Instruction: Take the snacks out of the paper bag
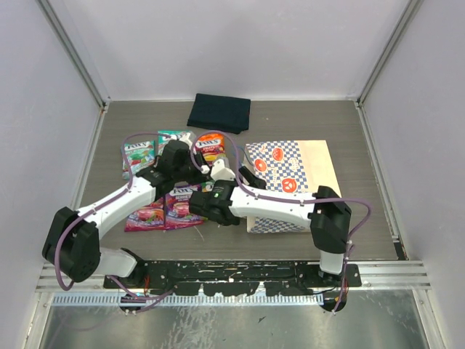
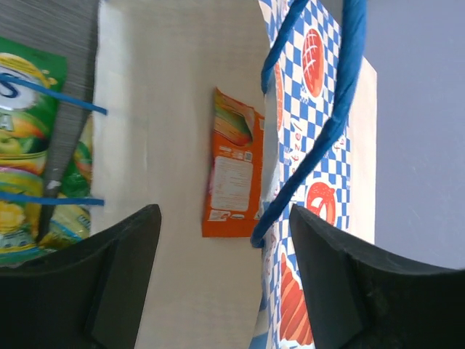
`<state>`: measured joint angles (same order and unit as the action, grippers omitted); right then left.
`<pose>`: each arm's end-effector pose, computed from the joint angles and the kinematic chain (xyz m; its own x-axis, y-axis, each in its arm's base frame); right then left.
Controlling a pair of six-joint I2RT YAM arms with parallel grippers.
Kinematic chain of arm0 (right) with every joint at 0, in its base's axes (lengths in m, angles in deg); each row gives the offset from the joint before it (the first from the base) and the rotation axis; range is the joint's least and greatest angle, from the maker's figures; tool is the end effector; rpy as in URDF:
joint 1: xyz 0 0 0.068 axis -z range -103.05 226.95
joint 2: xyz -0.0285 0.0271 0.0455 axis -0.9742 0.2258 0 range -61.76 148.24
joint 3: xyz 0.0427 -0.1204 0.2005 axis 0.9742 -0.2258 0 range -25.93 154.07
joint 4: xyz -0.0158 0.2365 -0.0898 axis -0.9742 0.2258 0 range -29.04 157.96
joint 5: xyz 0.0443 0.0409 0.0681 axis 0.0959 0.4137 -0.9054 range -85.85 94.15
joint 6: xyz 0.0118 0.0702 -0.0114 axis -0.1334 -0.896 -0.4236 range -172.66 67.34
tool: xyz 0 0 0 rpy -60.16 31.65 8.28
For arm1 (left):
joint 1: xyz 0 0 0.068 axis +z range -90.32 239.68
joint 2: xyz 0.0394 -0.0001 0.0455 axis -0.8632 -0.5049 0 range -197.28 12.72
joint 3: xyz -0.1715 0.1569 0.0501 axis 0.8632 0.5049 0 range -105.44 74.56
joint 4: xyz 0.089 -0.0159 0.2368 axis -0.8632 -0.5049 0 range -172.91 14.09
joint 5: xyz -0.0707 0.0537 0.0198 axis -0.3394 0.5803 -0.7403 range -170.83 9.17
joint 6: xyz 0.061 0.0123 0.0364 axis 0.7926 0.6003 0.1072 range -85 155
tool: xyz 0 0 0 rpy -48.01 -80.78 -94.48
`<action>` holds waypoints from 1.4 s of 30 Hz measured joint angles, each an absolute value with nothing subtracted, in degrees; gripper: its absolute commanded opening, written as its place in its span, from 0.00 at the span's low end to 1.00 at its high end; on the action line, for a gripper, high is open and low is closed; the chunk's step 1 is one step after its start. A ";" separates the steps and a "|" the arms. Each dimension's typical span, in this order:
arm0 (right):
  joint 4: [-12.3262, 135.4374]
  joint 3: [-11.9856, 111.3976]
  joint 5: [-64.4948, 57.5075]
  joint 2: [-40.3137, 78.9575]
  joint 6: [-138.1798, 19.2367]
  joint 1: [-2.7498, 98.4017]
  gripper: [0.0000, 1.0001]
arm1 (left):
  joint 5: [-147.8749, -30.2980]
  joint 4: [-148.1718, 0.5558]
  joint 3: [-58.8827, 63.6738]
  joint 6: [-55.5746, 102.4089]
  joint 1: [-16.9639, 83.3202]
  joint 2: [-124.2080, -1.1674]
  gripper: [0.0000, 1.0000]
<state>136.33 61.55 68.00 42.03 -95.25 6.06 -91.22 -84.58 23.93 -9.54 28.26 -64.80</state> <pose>0.1538 0.2802 0.2253 -0.5286 -0.6145 -0.5856 -0.0915 0.7271 -0.6804 0.2647 -0.1743 0.2052 -0.8011 -0.3191 -0.5063 0.1067 0.7564 -0.6454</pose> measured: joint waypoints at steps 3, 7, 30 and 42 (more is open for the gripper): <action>139.46 61.55 68.94 43.32 -98.22 7.70 0.25 | -91.61 -84.60 23.93 -9.27 28.30 -64.71 0.17; 140.68 61.03 71.00 42.29 -100.86 9.84 0.01 | -92.14 -84.62 23.93 -9.23 28.32 -64.71 0.16; 97.87 22.80 12.03 -14.95 -64.91 39.19 0.01 | -92.03 -66.20 13.62 -21.67 9.57 -80.05 0.17; 97.69 22.80 5.99 -15.76 -63.31 42.82 0.01 | -84.01 -60.99 11.47 -39.63 2.53 -96.05 0.70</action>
<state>97.69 22.80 5.99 -15.76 -63.31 42.82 -84.01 -60.99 11.47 -39.63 2.53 -96.05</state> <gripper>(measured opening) 0.055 0.624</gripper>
